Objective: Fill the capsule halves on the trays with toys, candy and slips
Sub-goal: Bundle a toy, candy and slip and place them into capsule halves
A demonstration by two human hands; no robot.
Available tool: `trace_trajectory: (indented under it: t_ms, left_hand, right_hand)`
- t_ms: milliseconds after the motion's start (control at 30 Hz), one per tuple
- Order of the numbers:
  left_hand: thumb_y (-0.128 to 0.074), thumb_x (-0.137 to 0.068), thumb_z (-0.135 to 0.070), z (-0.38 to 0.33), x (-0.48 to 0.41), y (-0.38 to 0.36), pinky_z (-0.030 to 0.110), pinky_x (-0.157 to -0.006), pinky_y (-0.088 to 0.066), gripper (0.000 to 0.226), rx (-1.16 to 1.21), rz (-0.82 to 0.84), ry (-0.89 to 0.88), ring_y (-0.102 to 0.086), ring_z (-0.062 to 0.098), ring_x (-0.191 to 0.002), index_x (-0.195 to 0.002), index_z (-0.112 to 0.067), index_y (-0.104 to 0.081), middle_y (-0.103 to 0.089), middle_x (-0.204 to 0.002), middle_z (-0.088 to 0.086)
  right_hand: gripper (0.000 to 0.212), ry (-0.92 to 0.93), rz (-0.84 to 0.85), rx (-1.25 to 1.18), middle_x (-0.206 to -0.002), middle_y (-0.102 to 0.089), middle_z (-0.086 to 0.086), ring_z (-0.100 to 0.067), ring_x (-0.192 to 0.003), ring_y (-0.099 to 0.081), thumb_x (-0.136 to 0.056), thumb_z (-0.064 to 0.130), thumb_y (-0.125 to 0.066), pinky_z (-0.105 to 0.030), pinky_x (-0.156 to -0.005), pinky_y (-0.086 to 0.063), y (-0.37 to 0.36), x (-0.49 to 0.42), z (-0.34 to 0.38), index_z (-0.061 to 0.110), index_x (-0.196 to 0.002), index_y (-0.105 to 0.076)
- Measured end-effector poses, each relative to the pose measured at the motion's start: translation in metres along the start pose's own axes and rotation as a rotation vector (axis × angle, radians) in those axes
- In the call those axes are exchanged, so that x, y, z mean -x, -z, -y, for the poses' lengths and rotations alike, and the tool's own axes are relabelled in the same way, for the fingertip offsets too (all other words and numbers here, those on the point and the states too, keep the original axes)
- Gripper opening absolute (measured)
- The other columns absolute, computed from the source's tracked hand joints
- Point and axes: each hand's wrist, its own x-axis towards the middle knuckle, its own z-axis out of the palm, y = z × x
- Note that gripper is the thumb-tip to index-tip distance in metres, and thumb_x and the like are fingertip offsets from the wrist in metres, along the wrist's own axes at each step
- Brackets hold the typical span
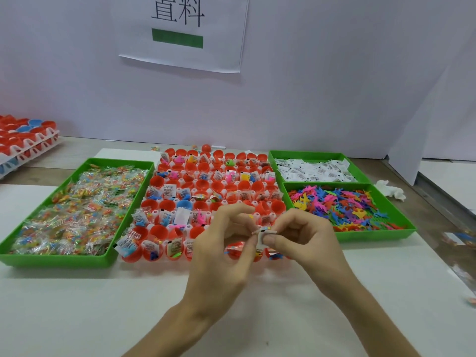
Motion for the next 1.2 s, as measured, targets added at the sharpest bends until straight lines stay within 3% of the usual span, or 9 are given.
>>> trace_trajectory:
  t_ms: [133, 267, 467, 600, 700, 800, 900, 1067, 1200]
  left_hand:
    - [-0.068, -0.082, 0.0, -0.002, -0.001, 0.0, 0.019, -0.079, -0.056, 0.048, -0.042, 0.05, -0.032, -0.069, 0.011, -0.095, -0.119, -0.027, -0.056, -0.066, -0.099, -0.015]
    - [-0.072, -0.081, -0.004, -0.003, -0.001, 0.002, 0.021, -0.079, -0.057, 0.047, -0.072, 0.095, -0.068, -0.069, 0.013, -0.094, -0.119, -0.026, -0.057, -0.065, -0.101, -0.016]
    - [-0.07, -0.083, -0.002, 0.0, -0.004, 0.003, 0.023, -0.077, -0.058, 0.038, -0.175, 0.105, -0.125, -0.068, 0.01, -0.091, -0.113, -0.023, -0.062, -0.066, -0.097, -0.012]
    - [-0.068, -0.086, -0.006, -0.002, -0.004, 0.003, 0.017, -0.075, -0.055, 0.031, -0.236, 0.136, -0.179, -0.064, 0.004, -0.089, -0.111, -0.023, -0.062, -0.061, -0.097, -0.016]
    - [-0.067, -0.083, 0.0, -0.003, -0.004, 0.002, 0.009, -0.075, -0.05, 0.034, -0.285, 0.144, -0.223, -0.059, -0.001, -0.089, -0.106, -0.023, -0.06, -0.057, -0.096, -0.019]
    - [-0.07, -0.075, 0.012, -0.001, -0.002, 0.002, 0.014, -0.069, -0.051, 0.037, -0.308, 0.139, -0.235, -0.057, 0.004, -0.083, -0.092, -0.018, -0.056, -0.055, -0.09, -0.015]
    - [-0.07, -0.072, 0.015, 0.002, -0.001, 0.002, 0.018, -0.069, -0.05, 0.032, -0.338, 0.127, -0.25, -0.056, 0.007, -0.084, -0.082, -0.012, -0.056, -0.056, -0.089, -0.008]
    - [-0.069, -0.079, 0.005, 0.001, 0.0, 0.001, 0.014, -0.071, -0.048, 0.014, -0.389, 0.176, -0.257, -0.054, 0.002, -0.089, -0.083, -0.008, -0.071, -0.06, -0.092, -0.002]
    - [-0.066, -0.08, 0.004, 0.002, 0.001, 0.003, 0.015, -0.07, -0.047, 0.023, -0.403, 0.204, -0.28, -0.054, 0.004, -0.087, -0.093, -0.01, -0.079, -0.058, -0.094, -0.001]
  right_hand:
    - [0.015, 0.065, -0.066, 0.08, -0.074, -0.068, -0.007, -0.03, -0.068, -0.067, -0.072, 0.015, -0.083, -0.029, -0.061, -0.056, 0.002, 0.0, -0.002, 0.018, -0.075, -0.069]
    - [0.017, 0.094, -0.051, 0.113, -0.074, -0.068, -0.005, -0.018, -0.064, -0.065, -0.071, 0.023, -0.085, -0.022, -0.057, -0.052, 0.004, 0.0, -0.001, 0.021, -0.074, -0.068]
    - [0.02, 0.08, 0.029, 0.104, -0.076, -0.069, -0.007, -0.024, -0.068, -0.068, -0.072, 0.031, -0.083, -0.029, -0.062, -0.057, 0.007, 0.001, -0.002, 0.018, -0.077, -0.069]
    - [0.019, 0.091, 0.028, 0.14, -0.076, -0.068, -0.004, -0.017, -0.067, -0.066, -0.077, 0.037, -0.079, -0.025, -0.061, -0.053, 0.011, 0.0, -0.003, 0.021, -0.077, -0.069]
    - [0.025, 0.103, -0.118, 0.195, -0.071, -0.067, -0.004, -0.011, -0.063, -0.062, -0.088, 0.044, -0.066, -0.023, -0.061, -0.051, 0.021, -0.003, -0.005, 0.022, -0.077, -0.069]
    - [0.014, 0.088, -0.373, 0.393, -0.071, -0.069, 0.006, -0.01, -0.067, -0.064, -0.092, 0.022, -0.071, -0.023, -0.066, -0.052, 0.044, -0.009, -0.015, 0.025, -0.078, -0.07]
    - [0.018, -0.004, -0.484, 0.629, -0.08, -0.07, 0.014, -0.006, -0.073, -0.062, -0.088, 0.008, -0.072, -0.012, -0.065, -0.047, 0.066, -0.013, -0.025, 0.025, -0.084, -0.071]
    - [0.023, -0.216, -0.293, 0.963, -0.103, -0.063, 0.004, -0.013, -0.085, -0.057, -0.083, 0.025, -0.078, -0.032, -0.079, -0.048, 0.085, -0.034, -0.039, 0.029, -0.104, -0.07]
    - [0.018, -0.203, -0.206, 0.996, -0.089, -0.062, 0.015, -0.009, -0.084, -0.057, -0.083, 0.033, -0.078, -0.038, -0.086, -0.051, 0.075, -0.052, -0.04, 0.03, -0.099, -0.071]
